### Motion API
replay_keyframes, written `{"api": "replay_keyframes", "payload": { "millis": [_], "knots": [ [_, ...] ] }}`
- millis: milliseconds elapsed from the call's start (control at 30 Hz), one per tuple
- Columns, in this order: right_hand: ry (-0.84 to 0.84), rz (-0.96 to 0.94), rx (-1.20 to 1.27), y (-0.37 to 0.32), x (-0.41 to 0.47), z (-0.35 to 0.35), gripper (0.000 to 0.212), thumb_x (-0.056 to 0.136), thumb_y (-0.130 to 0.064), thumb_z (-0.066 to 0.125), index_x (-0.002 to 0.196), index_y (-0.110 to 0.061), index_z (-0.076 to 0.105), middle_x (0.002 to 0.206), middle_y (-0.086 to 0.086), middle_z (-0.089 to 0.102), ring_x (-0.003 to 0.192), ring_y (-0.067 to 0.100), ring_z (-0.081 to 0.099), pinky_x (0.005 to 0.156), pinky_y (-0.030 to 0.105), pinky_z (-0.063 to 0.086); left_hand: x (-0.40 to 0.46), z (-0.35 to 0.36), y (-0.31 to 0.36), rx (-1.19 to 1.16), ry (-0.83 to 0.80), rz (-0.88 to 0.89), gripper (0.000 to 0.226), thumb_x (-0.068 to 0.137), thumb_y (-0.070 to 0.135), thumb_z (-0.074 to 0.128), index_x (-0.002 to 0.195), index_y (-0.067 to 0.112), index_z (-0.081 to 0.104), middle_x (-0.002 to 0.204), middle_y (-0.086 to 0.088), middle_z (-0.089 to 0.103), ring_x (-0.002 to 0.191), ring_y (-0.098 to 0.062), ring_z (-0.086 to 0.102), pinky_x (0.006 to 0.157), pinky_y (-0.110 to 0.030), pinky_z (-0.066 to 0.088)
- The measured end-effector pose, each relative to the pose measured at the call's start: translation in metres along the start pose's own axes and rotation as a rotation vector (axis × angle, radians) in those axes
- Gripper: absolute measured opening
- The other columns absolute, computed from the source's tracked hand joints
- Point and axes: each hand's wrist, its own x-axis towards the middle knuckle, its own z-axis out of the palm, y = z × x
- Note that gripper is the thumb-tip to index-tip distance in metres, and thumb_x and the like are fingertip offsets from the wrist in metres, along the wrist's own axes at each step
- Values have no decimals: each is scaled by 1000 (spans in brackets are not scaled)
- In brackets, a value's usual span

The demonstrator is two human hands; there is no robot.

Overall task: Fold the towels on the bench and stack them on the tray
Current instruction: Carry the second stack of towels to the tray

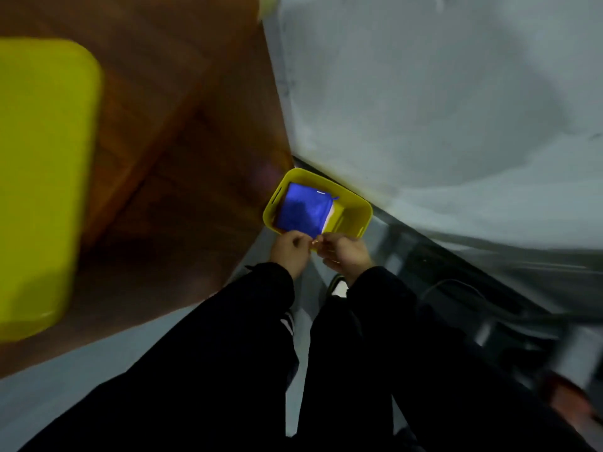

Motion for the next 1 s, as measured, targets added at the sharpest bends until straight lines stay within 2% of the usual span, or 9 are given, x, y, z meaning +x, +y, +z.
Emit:
{"api": "replay_keyframes", "payload": {
  "millis": [100, 300, 433, 567, 633, 733, 800, 900, 1000],
  "knots": [
    [-42, -49, 22, -37, -102, 18, 21, 97, -10, 58, 80, -13, 70, 83, 10, 69, 66, 18, 61, 56, 21, 42, -71, -46, 28, -215, 25, -79, 19, 92, 20, 60, 78, 14, 70, 83, -9, 72, 90, -35, 68, 80, -38, 51],
    [-148, -140, 141, -88, -244, 56, 14, 98, -11, 59, 92, -10, 72, 79, 6, 67, 61, 11, 59, 60, 21, 49, -189, -139, 83, -606, 124, -106, 24, 96, 11, 59, 75, 18, 69, 74, -8, 67, 68, -21, 59, 61, -24, 46],
    [-296, -204, 72, -102, -293, 91, 17, 100, -11, 57, 90, -9, 71, 76, 6, 69, 60, 12, 63, 51, 18, 49, -240, -185, 86, -776, 296, -101, 20, 79, 23, 61, 65, 26, 75, 79, -14, 70, 79, -30, 62, 77, -46, 53],
    [-469, -320, -83, -103, -344, 134, 16, 101, -10, 56, 101, -2, 70, 81, 10, 67, 66, 16, 63, 52, 19, 48, -302, -233, 79, -885, 474, -24, 26, 97, 10, 60, 74, 18, 68, 78, -13, 66, 80, -28, 60, 74, -39, 51],
    [-540, -364, -182, -96, -371, 163, 15, 100, -9, 59, 101, 0, 71, 82, 12, 68, 65, 17, 65, 52, 19, 48, -331, -258, 57, -945, 562, 18, 25, 100, 10, 59, 77, 17, 68, 77, -11, 66, 77, -26, 62, 73, -38, 53],
    [-685, -404, -355, -64, -411, 214, 16, 99, -12, 61, 89, -8, 74, 80, 8, 73, 70, 18, 68, 64, 27, 52, -385, -289, 8, -1093, 691, 34, 23, 103, 8, 53, 83, 10, 61, 66, -5, 61, 57, -14, 56, 57, -25, 47],
    [-787, -434, -453, -30, -440, 253, 18, 100, -14, 61, 88, -11, 74, 81, 7, 74, 75, 18, 67, 70, 31, 53, -427, -308, -30, -1173, 811, 21, 23, 105, 8, 50, 84, 11, 59, 65, 0, 64, 59, -11, 57, 60, -22, 47],
    [-906, -534, -604, 34, -494, 314, 16, 100, -17, 60, 92, -13, 73, 75, 0, 70, 70, 10, 64, 68, 23, 51, -492, -328, -104, -1285, 1014, -5, 26, 106, 15, 50, 81, 12, 59, 76, -4, 65, 67, -12, 61, 70, -26, 52],
    [-1092, -579, -784, 122, -554, 377, 18, 101, -20, 57, 96, -13, 73, 74, -2, 68, 70, 8, 64, 68, 23, 51, -565, -345, -186, -1387, 1232, -1, 34, 107, 20, 49, 74, 10, 53, 70, -6, 57, 62, -16, 53, 67, -30, 50]
  ]
}}
